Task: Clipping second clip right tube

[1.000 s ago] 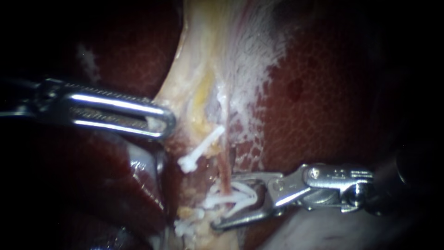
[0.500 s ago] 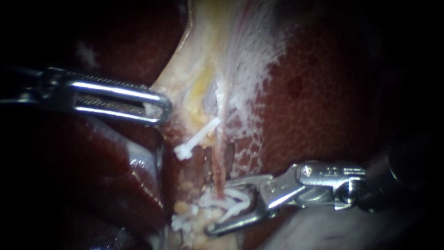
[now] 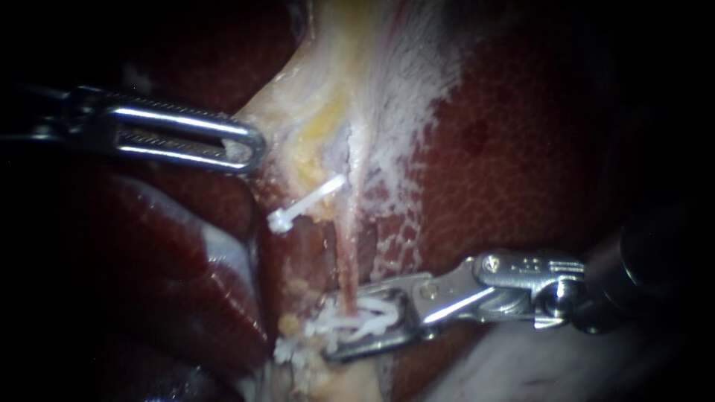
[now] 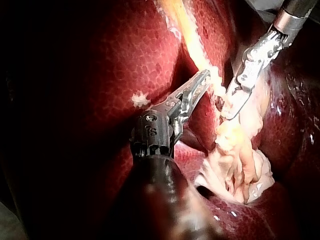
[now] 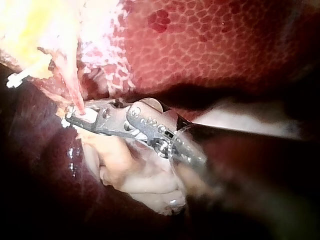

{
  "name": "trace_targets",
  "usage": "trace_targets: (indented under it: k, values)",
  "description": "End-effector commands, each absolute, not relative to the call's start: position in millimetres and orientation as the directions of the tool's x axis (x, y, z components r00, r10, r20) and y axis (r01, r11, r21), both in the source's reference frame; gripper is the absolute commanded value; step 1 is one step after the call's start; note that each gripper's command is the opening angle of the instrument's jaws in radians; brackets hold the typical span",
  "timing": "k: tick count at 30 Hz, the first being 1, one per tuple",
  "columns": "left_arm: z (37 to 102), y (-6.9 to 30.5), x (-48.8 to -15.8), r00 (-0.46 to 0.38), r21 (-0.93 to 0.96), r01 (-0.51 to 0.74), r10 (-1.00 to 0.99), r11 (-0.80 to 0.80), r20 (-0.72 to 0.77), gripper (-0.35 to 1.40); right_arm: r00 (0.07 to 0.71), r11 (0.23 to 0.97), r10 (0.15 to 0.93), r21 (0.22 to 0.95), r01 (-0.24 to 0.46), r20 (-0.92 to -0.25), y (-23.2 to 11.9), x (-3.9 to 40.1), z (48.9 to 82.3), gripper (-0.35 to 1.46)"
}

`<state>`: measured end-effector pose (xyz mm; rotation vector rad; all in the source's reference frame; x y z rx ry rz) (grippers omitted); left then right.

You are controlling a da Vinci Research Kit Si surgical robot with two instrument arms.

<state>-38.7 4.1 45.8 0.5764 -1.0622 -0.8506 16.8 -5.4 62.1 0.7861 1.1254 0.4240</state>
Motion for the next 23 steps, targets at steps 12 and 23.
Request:
trace_targets:
  k: [12,23]
  values:
    - [45.7,4.1,-38.7,0.231,0.764,0.319,-0.828,0.561,0.512,-0.35,0.376,0.656,0.693,0.754,0.025,-0.615,-5.6,15.7,62.6,-0.35]
    - [45.6,4.1,-38.8,0.23,0.764,0.32,-0.828,0.561,0.512,-0.35,0.377,0.655,0.693,0.755,0.028,-0.615,-5.6,15.7,62.6,-0.35]
